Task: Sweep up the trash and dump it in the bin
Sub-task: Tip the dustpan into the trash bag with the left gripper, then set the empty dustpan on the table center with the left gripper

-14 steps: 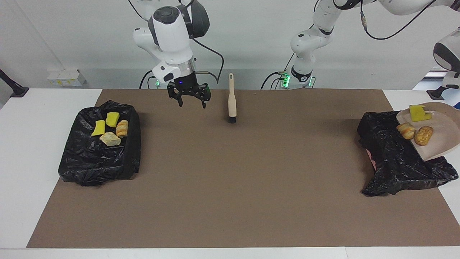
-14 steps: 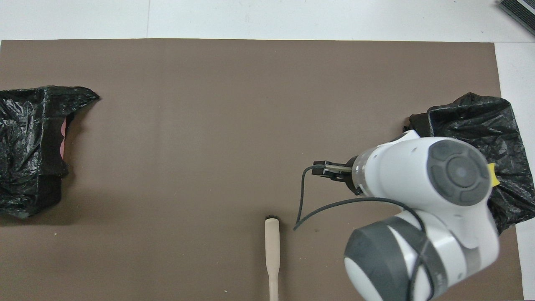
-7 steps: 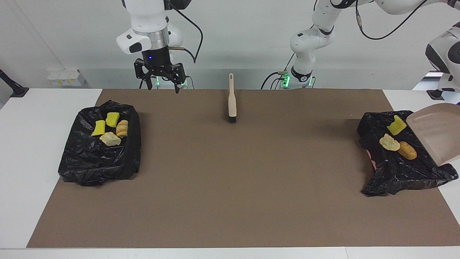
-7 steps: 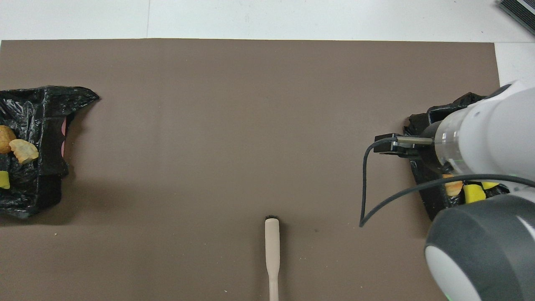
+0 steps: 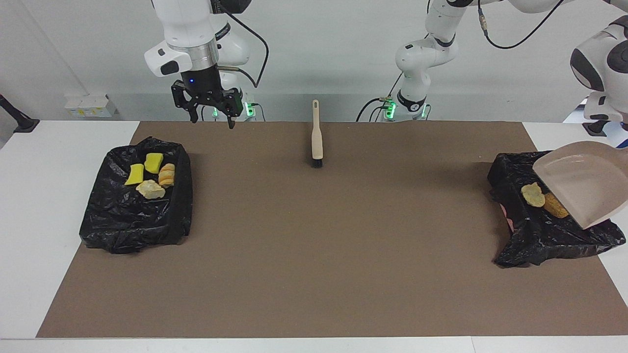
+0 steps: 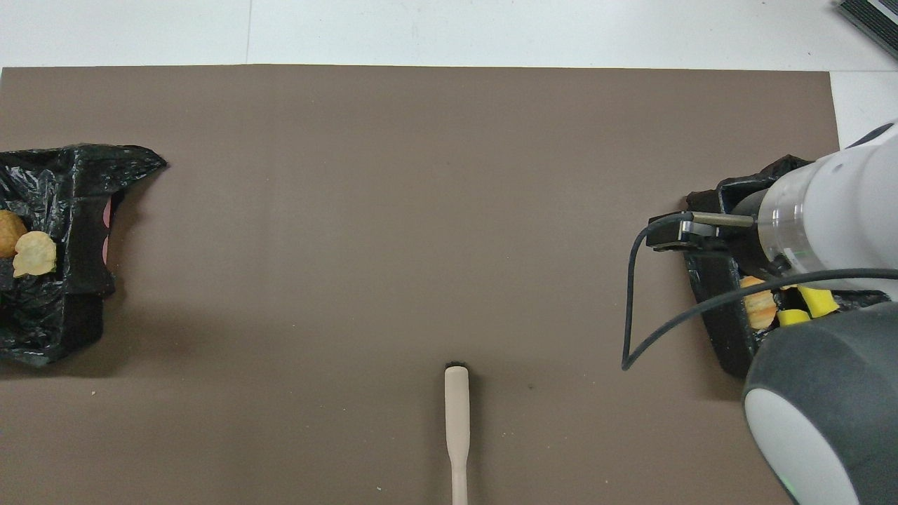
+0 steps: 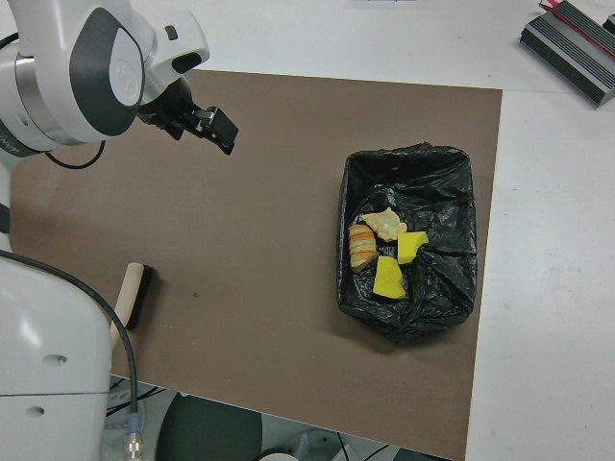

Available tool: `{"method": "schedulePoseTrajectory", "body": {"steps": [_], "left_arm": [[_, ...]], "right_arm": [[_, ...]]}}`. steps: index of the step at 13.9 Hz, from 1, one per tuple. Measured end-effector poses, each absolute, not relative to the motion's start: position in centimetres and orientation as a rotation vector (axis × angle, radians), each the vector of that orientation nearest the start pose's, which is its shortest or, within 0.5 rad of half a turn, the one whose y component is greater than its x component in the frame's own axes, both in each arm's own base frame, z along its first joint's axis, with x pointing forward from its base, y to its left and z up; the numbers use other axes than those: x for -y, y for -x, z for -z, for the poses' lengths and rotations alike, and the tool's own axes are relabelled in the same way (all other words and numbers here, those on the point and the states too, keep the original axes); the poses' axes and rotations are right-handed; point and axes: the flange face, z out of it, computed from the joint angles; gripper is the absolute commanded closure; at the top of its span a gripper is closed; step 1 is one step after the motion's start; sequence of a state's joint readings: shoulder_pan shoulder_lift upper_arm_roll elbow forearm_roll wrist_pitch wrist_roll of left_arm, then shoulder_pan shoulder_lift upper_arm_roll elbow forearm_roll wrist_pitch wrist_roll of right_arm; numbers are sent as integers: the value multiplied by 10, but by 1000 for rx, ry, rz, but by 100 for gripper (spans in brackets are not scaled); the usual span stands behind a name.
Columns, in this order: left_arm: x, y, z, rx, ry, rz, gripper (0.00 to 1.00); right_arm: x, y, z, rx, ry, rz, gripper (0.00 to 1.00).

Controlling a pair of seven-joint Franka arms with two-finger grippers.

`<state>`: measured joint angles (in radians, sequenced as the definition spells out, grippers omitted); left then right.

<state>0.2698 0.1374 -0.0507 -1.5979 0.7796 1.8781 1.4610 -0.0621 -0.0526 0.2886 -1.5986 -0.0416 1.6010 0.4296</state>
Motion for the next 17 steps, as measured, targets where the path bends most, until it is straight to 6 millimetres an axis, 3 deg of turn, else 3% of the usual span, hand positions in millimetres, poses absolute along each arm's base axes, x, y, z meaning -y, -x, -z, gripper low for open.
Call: {"method": "schedulePoseTrajectory", "body": {"steps": [5,8,12,15,17], "left_arm": [[-129,-599,-564,-1605,2120,-463,100],[-104,-594,-550,-1397,2361,-336,100],[-24,-582,-537,-1285,2520,-269,100],[29,-571,-534,-1184,2668,-245,100],[84,-559,-534,-1078,2773,-229,100]], "right_arm": [[-111,-529,-651,-351,3153,116,0],[-92,-530,-652,-340,3161,86,0],[-70,-533,-651,-226,3172,78,0],[-69,-534,-650,-213,3173,74,0],[-68,-535,-649,-215,3173,71,0]]}}
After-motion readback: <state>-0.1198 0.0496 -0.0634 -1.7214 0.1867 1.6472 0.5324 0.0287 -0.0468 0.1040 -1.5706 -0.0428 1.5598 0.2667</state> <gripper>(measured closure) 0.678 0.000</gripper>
